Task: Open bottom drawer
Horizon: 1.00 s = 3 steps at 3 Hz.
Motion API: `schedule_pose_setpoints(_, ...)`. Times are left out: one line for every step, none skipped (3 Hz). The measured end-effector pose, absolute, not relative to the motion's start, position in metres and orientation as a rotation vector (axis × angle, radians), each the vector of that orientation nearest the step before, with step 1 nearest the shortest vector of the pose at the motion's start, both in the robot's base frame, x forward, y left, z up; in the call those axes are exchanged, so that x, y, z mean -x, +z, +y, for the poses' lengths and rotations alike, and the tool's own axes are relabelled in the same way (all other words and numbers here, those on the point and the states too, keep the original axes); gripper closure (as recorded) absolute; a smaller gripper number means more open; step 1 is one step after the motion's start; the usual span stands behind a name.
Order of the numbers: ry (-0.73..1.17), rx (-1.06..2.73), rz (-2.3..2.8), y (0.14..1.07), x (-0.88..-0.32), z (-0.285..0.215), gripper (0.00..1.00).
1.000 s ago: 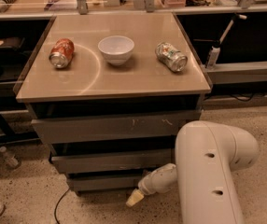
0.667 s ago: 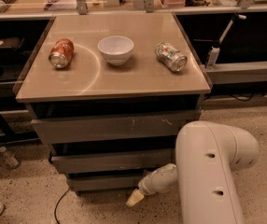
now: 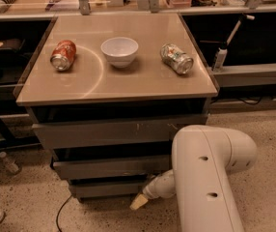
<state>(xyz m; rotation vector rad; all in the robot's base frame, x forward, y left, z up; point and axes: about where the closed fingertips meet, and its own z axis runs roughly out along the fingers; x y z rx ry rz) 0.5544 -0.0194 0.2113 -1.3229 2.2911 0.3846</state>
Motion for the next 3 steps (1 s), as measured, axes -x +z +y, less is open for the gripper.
schedule_pose_setpoints(0.384,1.338,2.276,0.2,-0.561,-0.01,0.0)
schedule_pose_setpoints(0.424,1.362,2.303,0.173,-0.55,0.008,0.0)
schedule_pose_setpoints(0.432,1.366,2.309,0.171,-0.548,0.011,0.0)
